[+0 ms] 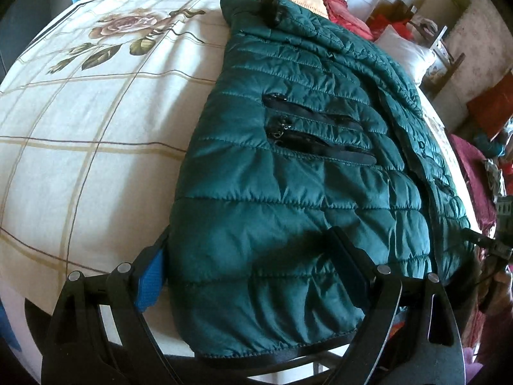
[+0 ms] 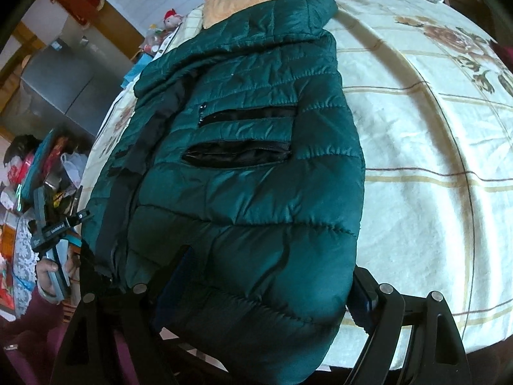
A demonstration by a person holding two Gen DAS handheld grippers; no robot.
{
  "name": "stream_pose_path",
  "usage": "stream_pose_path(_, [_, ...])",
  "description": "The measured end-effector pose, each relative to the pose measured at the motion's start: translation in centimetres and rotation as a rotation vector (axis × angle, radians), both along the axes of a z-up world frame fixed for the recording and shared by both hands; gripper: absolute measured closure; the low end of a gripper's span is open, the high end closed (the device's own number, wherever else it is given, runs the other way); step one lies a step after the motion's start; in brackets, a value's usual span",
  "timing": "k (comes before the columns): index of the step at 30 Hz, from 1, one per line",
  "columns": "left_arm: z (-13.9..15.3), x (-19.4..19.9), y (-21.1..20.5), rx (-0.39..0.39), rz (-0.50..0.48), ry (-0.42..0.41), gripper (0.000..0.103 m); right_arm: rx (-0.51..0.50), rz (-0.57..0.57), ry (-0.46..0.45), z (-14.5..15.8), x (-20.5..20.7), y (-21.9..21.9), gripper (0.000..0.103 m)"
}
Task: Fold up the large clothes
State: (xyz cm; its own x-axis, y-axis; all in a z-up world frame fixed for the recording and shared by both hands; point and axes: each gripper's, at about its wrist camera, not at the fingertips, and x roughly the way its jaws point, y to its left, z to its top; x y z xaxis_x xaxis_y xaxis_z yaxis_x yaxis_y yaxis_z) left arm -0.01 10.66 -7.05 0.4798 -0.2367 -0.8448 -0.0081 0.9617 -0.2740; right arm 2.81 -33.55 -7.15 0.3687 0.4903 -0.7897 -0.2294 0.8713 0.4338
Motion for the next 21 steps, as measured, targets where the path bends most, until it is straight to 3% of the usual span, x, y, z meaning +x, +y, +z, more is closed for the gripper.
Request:
stream_pose_path(12, [-0.13, -0.03, -0.47, 0.032, 0.015, -0.008, 0.012, -0.011, 0.049, -0.039, -0.13, -0.22, 0.55, 0.017])
stream_pose_path(16, [-0.09, -0.06, -0.47, 0.028, 0.018, 0.010, 0.012, 0.016, 0.084, -0.062, 0.58, -0.38, 0.58, 0.029])
stream_pose_path(21, [-0.11, -0.02, -0.56, 0.033, 0.026, 0.008, 0.012, 0.038, 0.076, -0.028, -0.30, 0.07, 0.20, 0.028])
